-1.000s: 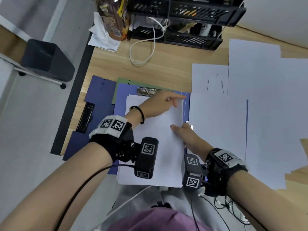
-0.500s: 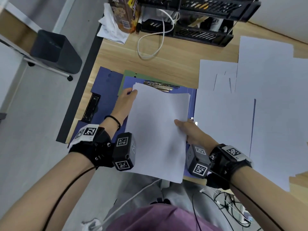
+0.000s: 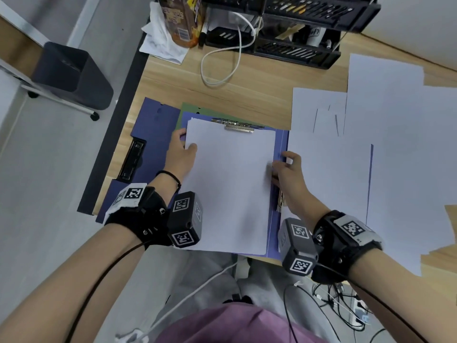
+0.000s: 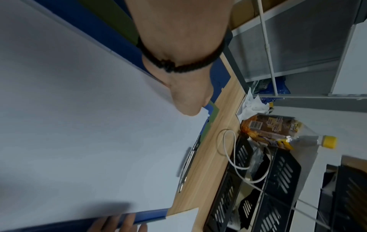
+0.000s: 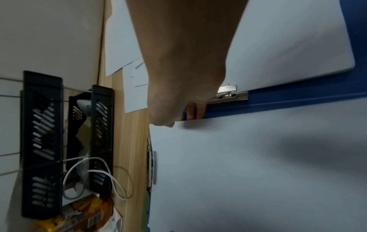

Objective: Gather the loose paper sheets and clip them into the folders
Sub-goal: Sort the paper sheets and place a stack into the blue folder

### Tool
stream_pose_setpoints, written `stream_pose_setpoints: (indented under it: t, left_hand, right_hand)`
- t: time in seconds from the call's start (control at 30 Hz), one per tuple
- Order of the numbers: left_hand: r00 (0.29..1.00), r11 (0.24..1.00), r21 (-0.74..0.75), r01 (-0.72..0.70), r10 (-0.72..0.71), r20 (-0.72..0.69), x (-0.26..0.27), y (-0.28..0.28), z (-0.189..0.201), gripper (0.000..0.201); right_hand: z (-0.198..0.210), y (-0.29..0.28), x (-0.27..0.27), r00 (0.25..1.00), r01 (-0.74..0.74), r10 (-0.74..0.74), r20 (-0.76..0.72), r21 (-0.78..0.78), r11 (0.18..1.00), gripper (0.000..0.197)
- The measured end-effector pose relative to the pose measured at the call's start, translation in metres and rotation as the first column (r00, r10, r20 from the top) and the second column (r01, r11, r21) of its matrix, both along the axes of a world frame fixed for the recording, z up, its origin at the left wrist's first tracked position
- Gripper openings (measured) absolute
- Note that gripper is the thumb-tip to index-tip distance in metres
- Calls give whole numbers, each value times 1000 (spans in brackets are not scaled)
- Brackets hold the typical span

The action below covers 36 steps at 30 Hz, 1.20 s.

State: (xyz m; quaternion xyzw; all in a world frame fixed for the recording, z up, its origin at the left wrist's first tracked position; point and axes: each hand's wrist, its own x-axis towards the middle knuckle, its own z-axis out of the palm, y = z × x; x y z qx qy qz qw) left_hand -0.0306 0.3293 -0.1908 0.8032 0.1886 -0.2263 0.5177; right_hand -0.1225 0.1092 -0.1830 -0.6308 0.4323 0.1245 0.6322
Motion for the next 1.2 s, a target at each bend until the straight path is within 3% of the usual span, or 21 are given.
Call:
stream_pose_setpoints:
  t: [0.2, 0.3, 0.43, 0.53, 0.73, 0.9, 0.97, 1.07, 1.13, 1.2]
  left_hand:
    - [986, 988, 3, 153, -153, 71, -5, -14, 6, 66]
    - [974, 971, 97, 220, -224, 32, -6, -16, 7, 71]
    - [963, 961, 62, 269, -270, 8, -11, -19, 7, 78]
    - [970, 970, 23, 240, -241, 42, -12, -17, 5, 81]
    - [959, 959, -29, 282, -282, 6, -8, -17, 10, 73]
    - [992, 995, 17, 94, -95, 86, -11, -23, 19, 72]
    - [988, 999, 43, 25, -31, 153, -17, -32, 22, 68]
    - [984, 999, -21, -42, 45, 173, -25, -54, 19, 53]
    - [989, 998, -60, 25, -16, 145, -30, -73, 18, 39]
    - [981, 983, -52, 177, -172, 90, -35, -94, 17, 32]
  right_hand:
    - [10, 8, -6, 981, -195, 195, -9, -82, 977, 38]
    - [9, 16, -6, 977, -213, 214, 6, -92, 973, 33]
    - [8, 19, -7, 963, -266, 269, 14, -112, 957, 23]
    - [11, 17, -6, 958, -286, 285, -23, -52, 957, 52]
    - [12, 1, -8, 959, -281, 275, 64, 150, 948, 59]
    - [26, -30, -8, 975, -140, 110, 193, 150, 979, 34]
    - [31, -50, -11, 984, -60, 34, 174, 144, 988, 23]
    - [26, -80, -19, 992, -78, 65, 110, 118, 990, 20]
    - [19, -93, -22, 994, -109, 105, 39, 101, 989, 25]
    - [6, -103, -20, 992, -120, 124, -21, 122, 985, 34]
